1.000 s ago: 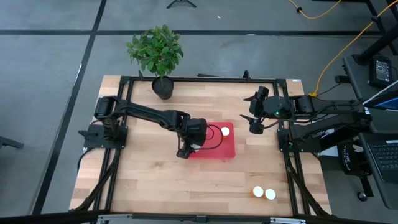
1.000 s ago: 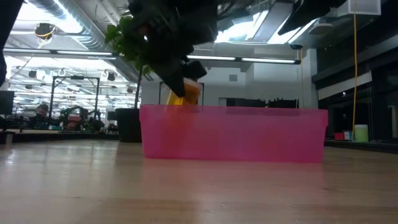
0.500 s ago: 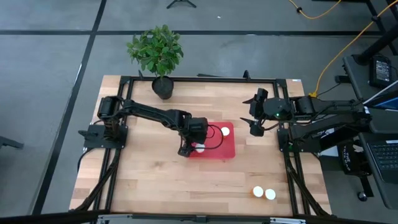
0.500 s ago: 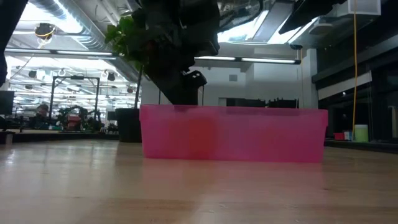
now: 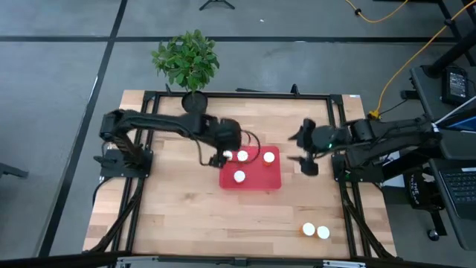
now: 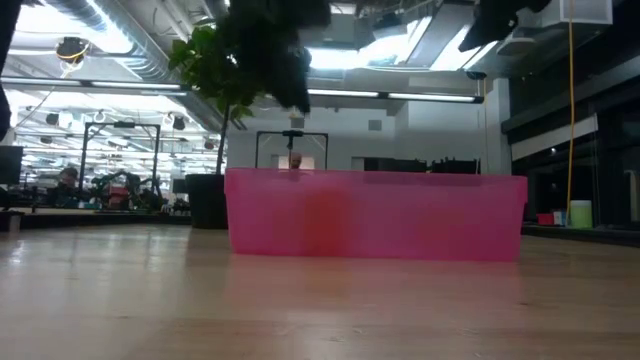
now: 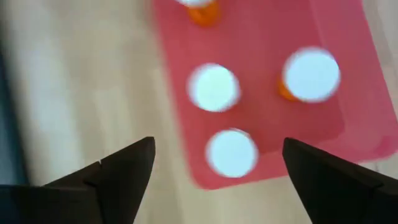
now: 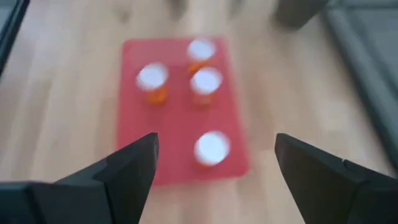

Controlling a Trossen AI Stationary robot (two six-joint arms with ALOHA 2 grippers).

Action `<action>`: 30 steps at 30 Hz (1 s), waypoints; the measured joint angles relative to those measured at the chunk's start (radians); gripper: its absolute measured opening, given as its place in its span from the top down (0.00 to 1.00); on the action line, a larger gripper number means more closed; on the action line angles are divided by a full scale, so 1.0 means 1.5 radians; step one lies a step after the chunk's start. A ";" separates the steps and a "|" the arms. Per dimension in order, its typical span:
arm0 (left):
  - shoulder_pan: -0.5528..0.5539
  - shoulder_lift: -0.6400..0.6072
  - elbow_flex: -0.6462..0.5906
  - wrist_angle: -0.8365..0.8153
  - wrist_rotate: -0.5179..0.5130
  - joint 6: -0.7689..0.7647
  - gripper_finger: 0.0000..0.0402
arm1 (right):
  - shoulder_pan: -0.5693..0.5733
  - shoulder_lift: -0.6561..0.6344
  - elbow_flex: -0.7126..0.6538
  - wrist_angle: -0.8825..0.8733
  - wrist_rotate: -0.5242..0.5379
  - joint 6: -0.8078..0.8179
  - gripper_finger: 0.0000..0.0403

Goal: Pick and place pill bottles into a basket
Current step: Put the left orange pill bottle into the red bin

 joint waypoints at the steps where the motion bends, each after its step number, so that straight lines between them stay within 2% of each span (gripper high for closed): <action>1: 0.007 -0.021 0.000 -0.002 -0.008 -0.008 0.12 | 0.018 0.017 0.011 -0.019 -0.005 0.016 0.20; 9: 0.044 -0.167 0.000 -0.010 -0.048 -0.085 0.12 | 0.131 0.201 0.167 -0.209 -0.067 0.198 0.20; 12: 0.043 -0.202 0.000 -0.024 -0.060 -0.090 0.12 | 0.167 0.248 0.195 -0.253 -0.079 0.284 0.20; 15: 0.036 -0.225 -0.002 -0.043 -0.072 -0.089 0.12 | 0.226 0.257 0.187 -0.244 -0.055 0.373 0.20; 21: 0.034 -0.236 -0.003 -0.070 -0.080 -0.038 0.12 | 0.362 0.261 0.152 -0.199 0.021 0.663 0.20; 24: 0.035 -0.235 -0.003 -0.068 -0.079 -0.004 0.12 | 0.402 0.292 0.152 -0.166 0.004 0.762 0.20; 30: 0.050 -0.232 -0.003 -0.067 -0.057 0.025 0.13 | 0.432 0.385 0.151 -0.151 -0.024 0.912 0.20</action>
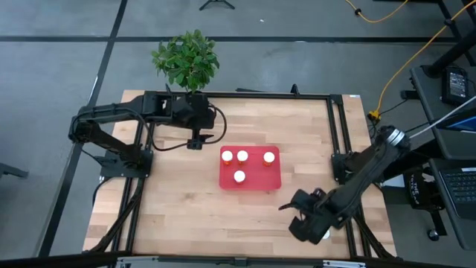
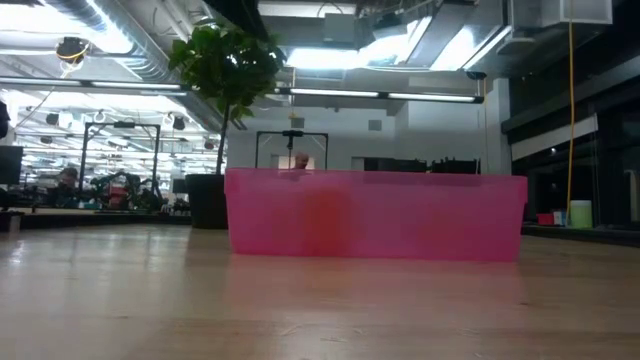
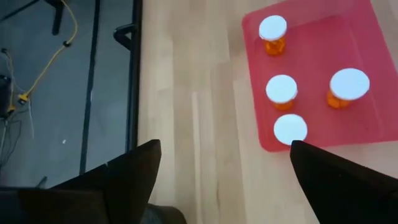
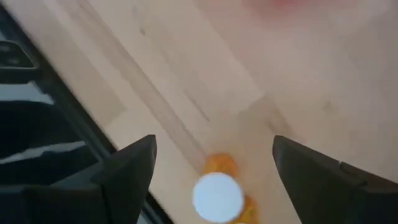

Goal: Pick and place pill bottles into a basket
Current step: Put the left orange pill bottle into the red bin

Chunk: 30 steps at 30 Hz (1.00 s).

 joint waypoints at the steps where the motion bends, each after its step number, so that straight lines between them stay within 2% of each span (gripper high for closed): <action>1: 0.002 0.000 0.000 0.000 0.009 0.000 0.13 | 0.002 0.014 0.000 0.012 -0.002 0.018 0.20; 3: 0.004 0.001 0.000 -0.001 0.023 0.001 0.13 | 0.003 0.039 0.000 0.034 -0.011 0.047 0.20; 9: 0.003 0.001 0.000 -0.014 0.056 0.024 0.14 | 0.003 0.081 0.000 0.040 -0.097 0.124 0.20; 16: 0.003 0.001 0.000 -0.017 0.064 0.037 0.14 | 0.032 0.082 0.000 0.026 -0.102 0.192 0.20; 19: 0.003 0.001 0.000 -0.017 0.065 0.038 0.14 | 0.042 0.082 0.000 -0.003 -0.125 0.218 0.20; 30: 0.007 0.001 0.000 -0.016 0.064 0.042 0.14 | 0.059 0.082 0.000 -0.005 -0.143 0.224 0.20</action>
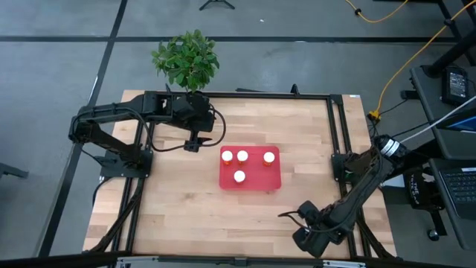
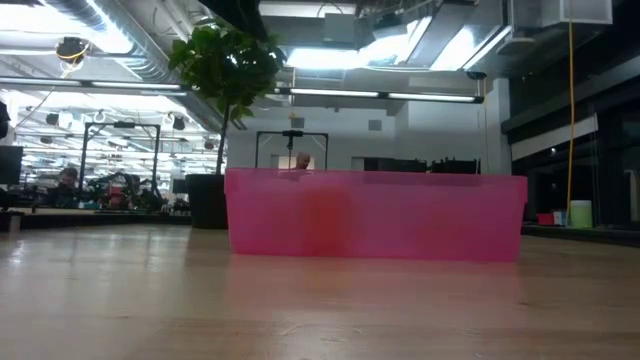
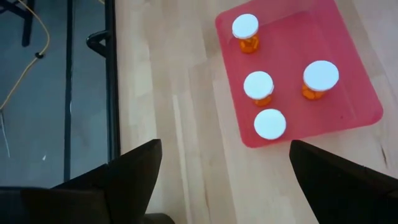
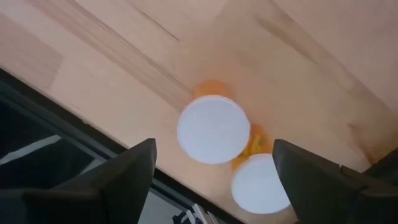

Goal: Pick and place pill bottles into a basket
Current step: Put the left orange pill bottle into the red bin

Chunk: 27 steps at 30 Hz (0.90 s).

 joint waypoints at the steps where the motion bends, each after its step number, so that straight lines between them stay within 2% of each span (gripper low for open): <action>1: 0.000 0.000 0.000 0.000 0.000 0.000 0.14 | 0.000 0.000 0.000 0.001 0.000 0.000 0.20; 10: 0.000 0.000 0.000 0.002 -0.002 0.000 0.14 | -0.003 0.016 0.000 -0.011 0.002 -0.021 0.15; 22: 0.000 0.000 0.000 0.005 -0.006 0.000 0.14 | -0.004 0.081 -0.001 0.052 -0.003 -0.055 0.14; 27: 0.000 0.000 0.000 0.005 -0.006 0.000 0.14 | -0.004 0.096 -0.001 0.043 -0.033 -0.055 0.16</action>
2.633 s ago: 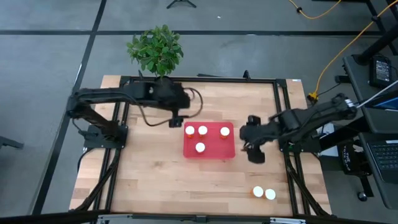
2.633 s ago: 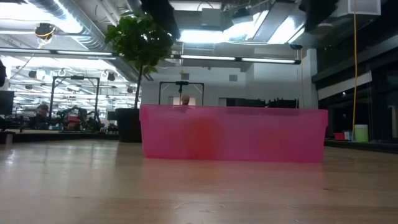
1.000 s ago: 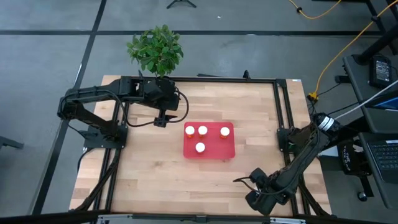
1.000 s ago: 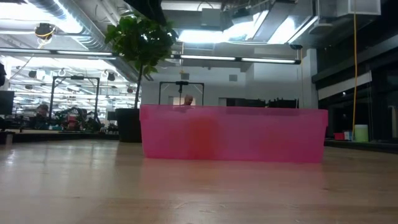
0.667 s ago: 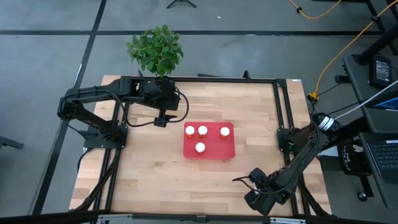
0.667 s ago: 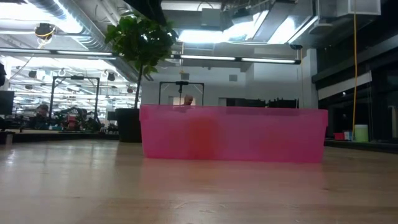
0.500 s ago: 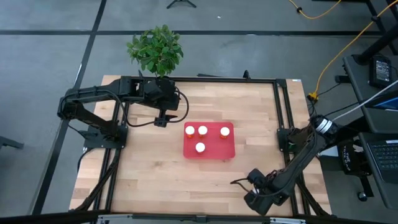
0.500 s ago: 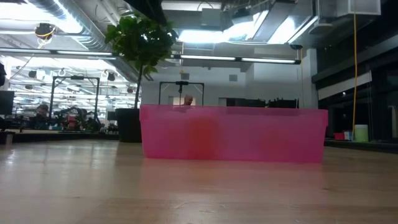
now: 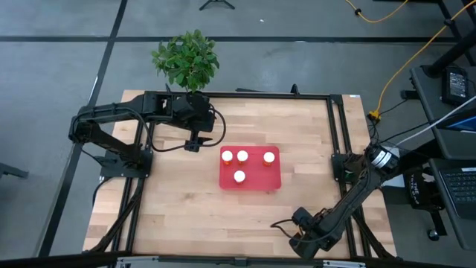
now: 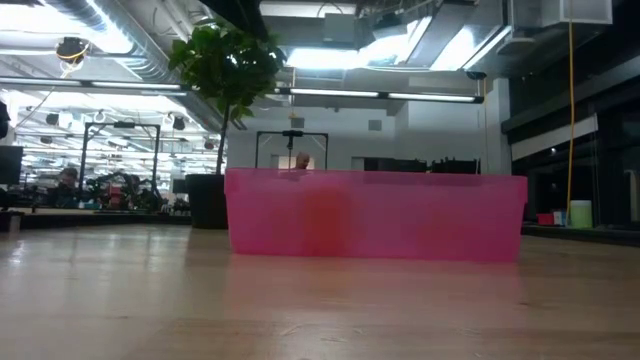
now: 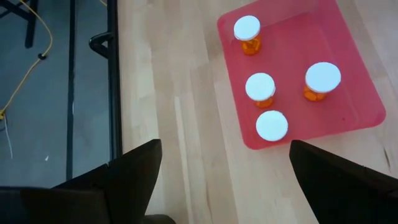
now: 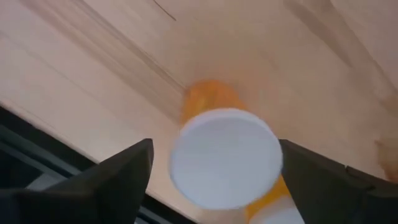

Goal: Pick and place pill bottles into a basket
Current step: Put the left orange pill bottle into the red bin

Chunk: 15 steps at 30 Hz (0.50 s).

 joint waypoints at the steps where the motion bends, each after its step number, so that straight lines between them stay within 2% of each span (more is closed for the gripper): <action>1: 0.000 0.000 0.000 0.000 0.000 0.001 0.14 | -0.001 0.000 0.000 -0.001 0.000 0.000 0.17; 15: 0.000 0.000 0.000 0.000 0.003 0.000 0.14 | -0.049 -0.001 0.000 0.014 -0.032 -0.074 0.48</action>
